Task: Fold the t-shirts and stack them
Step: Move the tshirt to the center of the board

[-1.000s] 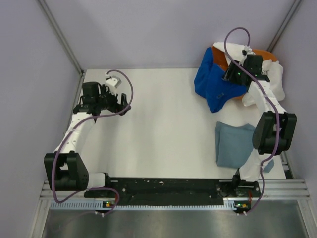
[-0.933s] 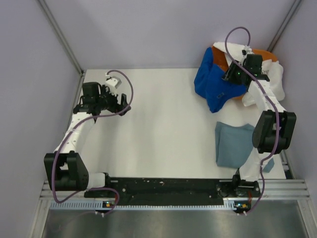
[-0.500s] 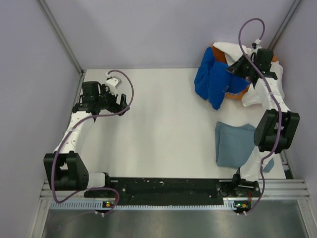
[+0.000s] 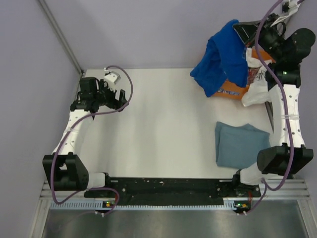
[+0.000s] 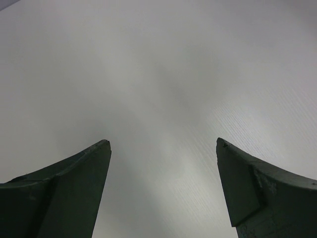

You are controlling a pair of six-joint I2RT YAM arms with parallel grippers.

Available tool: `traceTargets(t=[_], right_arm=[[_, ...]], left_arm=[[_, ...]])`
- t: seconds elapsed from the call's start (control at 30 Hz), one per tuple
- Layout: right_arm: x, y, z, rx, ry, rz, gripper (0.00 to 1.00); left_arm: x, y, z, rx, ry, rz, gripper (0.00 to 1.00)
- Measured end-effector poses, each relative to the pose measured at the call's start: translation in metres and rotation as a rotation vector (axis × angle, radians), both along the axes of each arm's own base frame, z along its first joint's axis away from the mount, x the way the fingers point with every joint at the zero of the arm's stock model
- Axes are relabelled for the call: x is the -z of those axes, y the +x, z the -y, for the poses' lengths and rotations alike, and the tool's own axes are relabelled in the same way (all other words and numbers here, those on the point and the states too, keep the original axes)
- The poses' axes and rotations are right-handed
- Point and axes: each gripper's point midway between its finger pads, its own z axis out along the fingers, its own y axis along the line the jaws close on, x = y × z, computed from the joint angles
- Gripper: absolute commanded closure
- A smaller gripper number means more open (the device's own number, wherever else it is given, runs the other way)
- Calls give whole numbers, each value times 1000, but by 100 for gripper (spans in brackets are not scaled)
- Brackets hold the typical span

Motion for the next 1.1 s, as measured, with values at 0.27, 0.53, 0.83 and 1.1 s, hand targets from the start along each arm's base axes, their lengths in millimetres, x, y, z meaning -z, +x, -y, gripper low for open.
traceTargets(t=[0.27,0.53,0.83,1.1], right_arm=[[-105,-161,-130,-584,-118,440,100],[-100,-263,-174,-910,-187,658,100],[83,-180,-224,-1031,-146,308,100],[263,-144,-220,-963,-168,-17,100]], left_arm=[[-4,11,-17,-97,49,23,9],[-13,18,-46,-221,113,57,8],[-36,20,-88,-361,165,112,29],[-25,-31,-23,9,142,54,50]])
